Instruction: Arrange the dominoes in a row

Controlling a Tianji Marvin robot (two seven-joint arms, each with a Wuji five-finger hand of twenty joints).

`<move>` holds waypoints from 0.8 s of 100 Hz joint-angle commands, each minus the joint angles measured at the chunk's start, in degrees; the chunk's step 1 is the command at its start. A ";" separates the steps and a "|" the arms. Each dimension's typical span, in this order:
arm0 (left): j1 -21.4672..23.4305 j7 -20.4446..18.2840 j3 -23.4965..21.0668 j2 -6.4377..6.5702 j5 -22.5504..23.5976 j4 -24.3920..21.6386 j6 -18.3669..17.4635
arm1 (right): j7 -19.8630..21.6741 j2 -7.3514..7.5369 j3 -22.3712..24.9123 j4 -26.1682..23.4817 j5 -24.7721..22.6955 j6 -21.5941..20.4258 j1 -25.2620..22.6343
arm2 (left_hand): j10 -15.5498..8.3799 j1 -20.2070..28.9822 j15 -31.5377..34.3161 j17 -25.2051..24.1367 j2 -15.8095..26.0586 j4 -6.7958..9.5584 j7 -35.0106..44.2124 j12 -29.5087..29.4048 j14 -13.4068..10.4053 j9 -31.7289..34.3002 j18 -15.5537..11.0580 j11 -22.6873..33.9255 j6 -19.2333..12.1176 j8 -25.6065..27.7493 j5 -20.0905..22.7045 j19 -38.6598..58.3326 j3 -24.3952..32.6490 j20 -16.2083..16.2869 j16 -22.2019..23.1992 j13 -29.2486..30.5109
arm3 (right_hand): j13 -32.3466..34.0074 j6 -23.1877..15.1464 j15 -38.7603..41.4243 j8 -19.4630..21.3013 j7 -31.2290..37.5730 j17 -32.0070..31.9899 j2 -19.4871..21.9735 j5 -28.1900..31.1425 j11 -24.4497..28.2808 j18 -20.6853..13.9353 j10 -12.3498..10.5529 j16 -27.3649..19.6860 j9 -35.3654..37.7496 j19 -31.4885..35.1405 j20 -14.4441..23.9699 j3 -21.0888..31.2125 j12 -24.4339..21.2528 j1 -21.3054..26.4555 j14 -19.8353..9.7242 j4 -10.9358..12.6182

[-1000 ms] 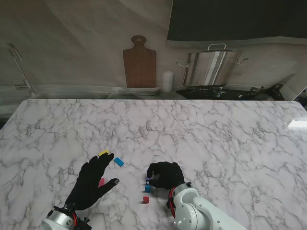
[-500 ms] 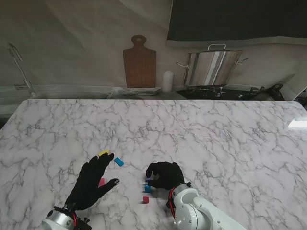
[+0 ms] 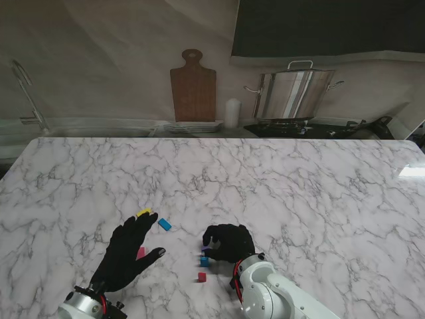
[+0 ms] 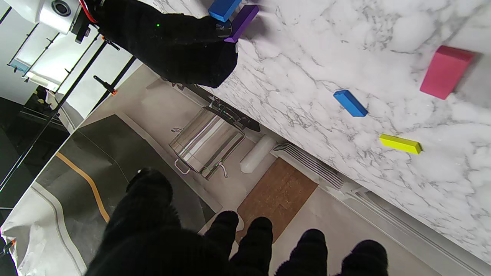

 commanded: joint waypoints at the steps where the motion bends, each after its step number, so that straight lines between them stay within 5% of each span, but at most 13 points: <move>1: 0.23 -0.73 0.12 -0.08 0.12 -0.15 -0.12 | 0.03 -0.24 -0.07 0.30 0.05 0.16 -0.03 | -0.73 0.65 -0.42 -0.61 -0.86 0.63 0.36 0.34 -0.30 -1.10 -0.94 -0.55 -0.14 0.57 -1.62 0.15 0.13 0.61 -0.65 -0.73 | -0.72 -2.82 0.29 1.68 1.95 -0.16 0.02 2.43 0.45 -0.42 0.22 -0.08 -0.32 0.26 1.20 -0.85 0.19 -1.13 -0.14 0.00; 37: 0.26 -0.79 0.06 -0.07 0.20 -0.28 -0.13 | 0.29 -0.12 0.05 0.10 -0.03 0.01 -0.20 | -0.82 0.66 -0.41 -0.62 -0.87 0.63 0.38 0.34 -0.32 -1.04 -0.96 -0.53 -0.14 0.57 -1.62 0.14 0.12 0.61 -0.63 -0.72 | -0.76 -2.42 0.20 2.62 1.80 -0.15 -0.13 2.64 0.22 -0.33 0.30 -0.15 -0.24 0.21 1.18 -1.11 0.12 -1.48 -0.14 -0.05; 80: 0.25 -0.83 0.05 -0.06 0.26 -0.39 -0.12 | 0.68 0.07 0.44 -0.44 -0.19 -0.13 -0.53 | -0.82 0.62 -0.40 -0.61 -0.90 0.62 0.37 0.34 -0.31 -1.05 -0.95 -0.54 -0.21 0.57 -1.62 0.17 0.09 0.64 -0.61 -0.72 | -1.31 0.08 -0.08 -0.93 -2.60 -0.49 0.15 -1.29 -0.20 -0.38 0.23 -0.22 -1.18 0.04 1.14 -1.51 -0.01 -2.89 -0.19 0.25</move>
